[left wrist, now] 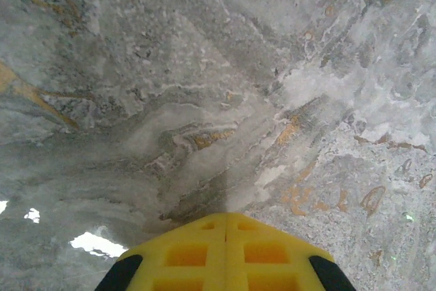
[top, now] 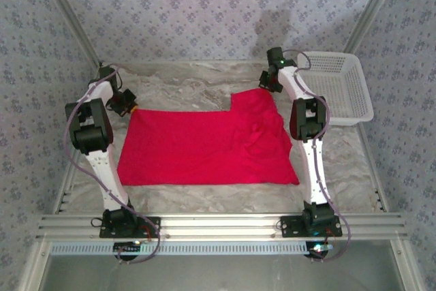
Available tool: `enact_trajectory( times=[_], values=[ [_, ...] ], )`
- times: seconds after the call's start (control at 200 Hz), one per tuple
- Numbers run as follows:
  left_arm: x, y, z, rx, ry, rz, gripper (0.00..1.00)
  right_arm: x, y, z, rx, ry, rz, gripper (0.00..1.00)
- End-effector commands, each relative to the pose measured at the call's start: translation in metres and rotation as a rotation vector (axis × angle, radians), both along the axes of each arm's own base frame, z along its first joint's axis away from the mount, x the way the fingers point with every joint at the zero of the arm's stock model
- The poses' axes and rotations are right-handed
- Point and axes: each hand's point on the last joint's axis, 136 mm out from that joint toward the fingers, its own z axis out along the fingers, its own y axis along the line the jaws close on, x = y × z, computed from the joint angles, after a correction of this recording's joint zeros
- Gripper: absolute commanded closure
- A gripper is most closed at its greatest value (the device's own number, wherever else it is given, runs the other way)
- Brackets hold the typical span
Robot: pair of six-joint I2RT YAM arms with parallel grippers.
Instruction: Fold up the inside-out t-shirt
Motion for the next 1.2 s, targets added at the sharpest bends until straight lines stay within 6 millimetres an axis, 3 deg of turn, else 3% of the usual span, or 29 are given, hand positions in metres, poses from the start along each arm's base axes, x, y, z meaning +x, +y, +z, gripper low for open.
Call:
enact_trajectory(
  times=[0.0, 0.135, 0.255, 0.36, 0.455, 0.655, 0.78, 0.82, 0.984, 1.199],
  values=[
    [-0.001, -0.006, 0.024, -0.014, -0.026, -0.011, 1.00, -0.005, 0.013, -0.009, 0.034, 0.029, 0.024, 0.94],
    [0.003, -0.007, 0.032, -0.022, -0.048, -0.006, 1.00, 0.001, 0.012, 0.013, 0.032, -0.005, 0.024, 1.00],
    [0.014, -0.008, 0.051, -0.035, -0.093, -0.006, 1.00, 0.015, 0.011, 0.056, 0.059, -0.097, 0.025, 1.00],
    [0.016, -0.011, 0.069, -0.032, -0.117, -0.018, 1.00, 0.015, 0.017, 0.090, 0.099, -0.149, 0.045, 1.00],
    [0.010, -0.014, 0.083, -0.027, -0.144, -0.023, 1.00, 0.001, 0.024, 0.109, 0.132, -0.157, 0.071, 1.00],
    [-0.020, -0.017, 0.099, -0.018, -0.182, -0.018, 1.00, -0.051, 0.024, 0.145, 0.157, -0.185, 0.111, 1.00],
    [-0.030, -0.019, 0.094, -0.021, -0.188, -0.015, 1.00, -0.078, 0.019, 0.155, 0.153, -0.211, 0.128, 1.00],
    [-0.029, -0.020, 0.091, -0.031, -0.178, -0.018, 0.95, -0.081, 0.019, 0.153, 0.151, -0.209, 0.134, 1.00],
    [-0.013, -0.025, 0.072, -0.005, -0.126, -0.065, 0.69, -0.080, 0.029, 0.138, 0.175, -0.173, 0.168, 1.00],
    [-0.008, -0.005, 0.039, 0.130, 0.036, -0.093, 0.62, -0.079, 0.034, 0.134, 0.156, -0.174, 0.194, 1.00]
  ],
)
